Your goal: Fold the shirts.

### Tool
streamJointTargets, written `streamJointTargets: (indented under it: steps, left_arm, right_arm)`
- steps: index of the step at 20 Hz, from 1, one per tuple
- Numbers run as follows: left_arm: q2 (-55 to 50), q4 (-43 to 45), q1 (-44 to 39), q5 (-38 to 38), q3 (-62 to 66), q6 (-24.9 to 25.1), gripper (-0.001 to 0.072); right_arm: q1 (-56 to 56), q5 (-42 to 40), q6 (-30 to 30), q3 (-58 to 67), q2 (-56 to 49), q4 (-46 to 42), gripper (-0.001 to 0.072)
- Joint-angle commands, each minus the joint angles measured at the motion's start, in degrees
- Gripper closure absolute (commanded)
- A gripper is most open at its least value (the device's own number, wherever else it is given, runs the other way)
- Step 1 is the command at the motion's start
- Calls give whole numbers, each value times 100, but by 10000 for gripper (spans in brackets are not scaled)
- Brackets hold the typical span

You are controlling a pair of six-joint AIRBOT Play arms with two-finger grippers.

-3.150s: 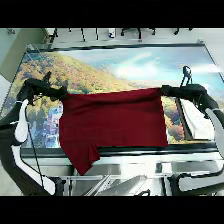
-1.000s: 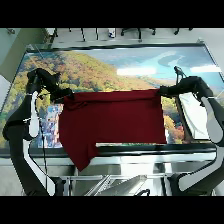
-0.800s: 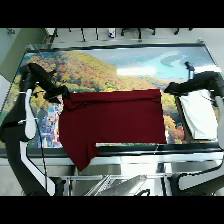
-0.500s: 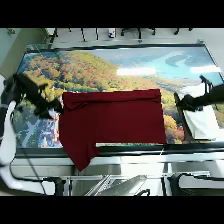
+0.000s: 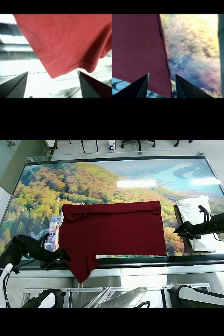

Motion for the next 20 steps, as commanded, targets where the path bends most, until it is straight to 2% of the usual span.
streamJointTargets:
  steps: [1,6,8,13,16,20]
  left_arm:
    - [365,-317,66,-420,-625,186,9]
    - [-258,-968,-319,-920,-651,413,9]
    - [-717,-966,-509,-1062,-535,461,9]
    - [-1460,-949,-564,-560,35,592,10]
    - [-1281,-925,-560,-339,289,592,10]
    - [-688,-341,-127,181,350,564,10]
  right_arm:
    - [-22,-4,-92,-76,17,68,323]
    - [-20,13,-181,-79,17,63,323]
    - [-22,11,-179,-120,17,61,322]
    - [-22,76,-195,-529,17,42,322]
    - [-22,68,-192,-614,17,39,322]
    - [-31,-28,-190,-614,17,42,323]
